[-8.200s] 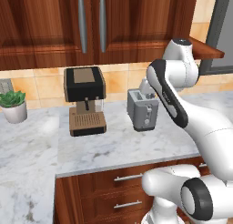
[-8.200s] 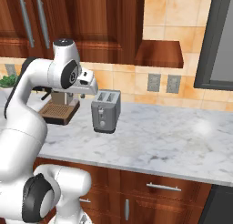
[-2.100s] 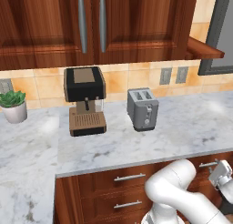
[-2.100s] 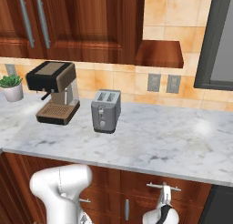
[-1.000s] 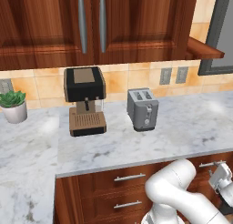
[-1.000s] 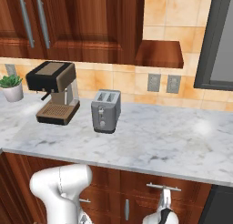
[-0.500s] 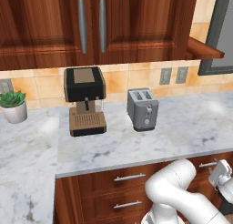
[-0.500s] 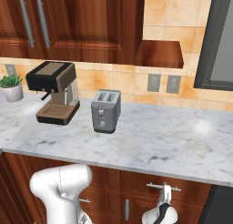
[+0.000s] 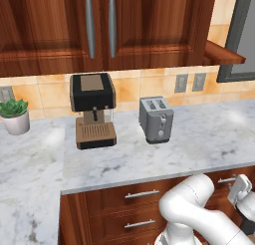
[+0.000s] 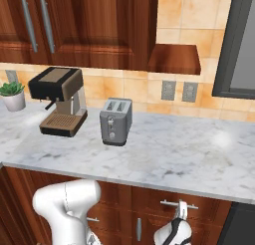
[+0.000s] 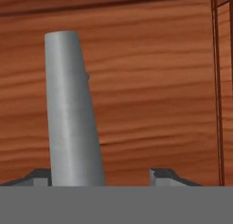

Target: Take the tongs from the drawer on the right and place them on the dining counter next to the tray containing the hot dog.

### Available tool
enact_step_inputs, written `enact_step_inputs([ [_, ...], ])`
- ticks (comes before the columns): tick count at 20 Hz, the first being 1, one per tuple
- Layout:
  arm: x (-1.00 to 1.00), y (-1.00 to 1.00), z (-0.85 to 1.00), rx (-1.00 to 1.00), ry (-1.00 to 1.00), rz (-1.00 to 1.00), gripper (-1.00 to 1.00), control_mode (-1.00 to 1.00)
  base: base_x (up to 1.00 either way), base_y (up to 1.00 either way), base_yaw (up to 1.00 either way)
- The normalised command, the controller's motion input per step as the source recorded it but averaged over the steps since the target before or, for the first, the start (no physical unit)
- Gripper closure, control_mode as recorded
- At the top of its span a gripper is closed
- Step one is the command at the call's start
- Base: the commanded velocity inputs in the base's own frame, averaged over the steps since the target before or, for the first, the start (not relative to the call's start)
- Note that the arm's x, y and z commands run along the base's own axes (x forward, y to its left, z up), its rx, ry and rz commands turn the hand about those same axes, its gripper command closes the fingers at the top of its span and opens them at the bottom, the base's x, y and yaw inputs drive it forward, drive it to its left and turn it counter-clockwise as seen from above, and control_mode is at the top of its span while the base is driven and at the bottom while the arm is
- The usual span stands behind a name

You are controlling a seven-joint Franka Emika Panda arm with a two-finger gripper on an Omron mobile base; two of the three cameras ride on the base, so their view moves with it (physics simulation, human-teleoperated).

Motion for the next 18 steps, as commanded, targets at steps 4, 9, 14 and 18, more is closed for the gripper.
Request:
enact_step_inputs([
  [4, 0.01, 0.0, 0.0, 0.0, 0.0, 0.0, 1.0, -1.0, 0.0, 0.0, 0.0],
  [9, 0.0, 0.0, -0.01, 0.0, 0.0, 0.0, 1.0, -1.0, 0.0, 0.0, 0.0],
  [14, -0.5, 0.0, -0.19, -0.01, 0.01, -0.01, 1.0, -1.0, 0.0, 0.0, 0.0],
  [18, -1.0, 0.0, -0.36, 0.0, 0.0, -0.08, 1.0, -1.0, 0.0, 0.0, 0.0],
])
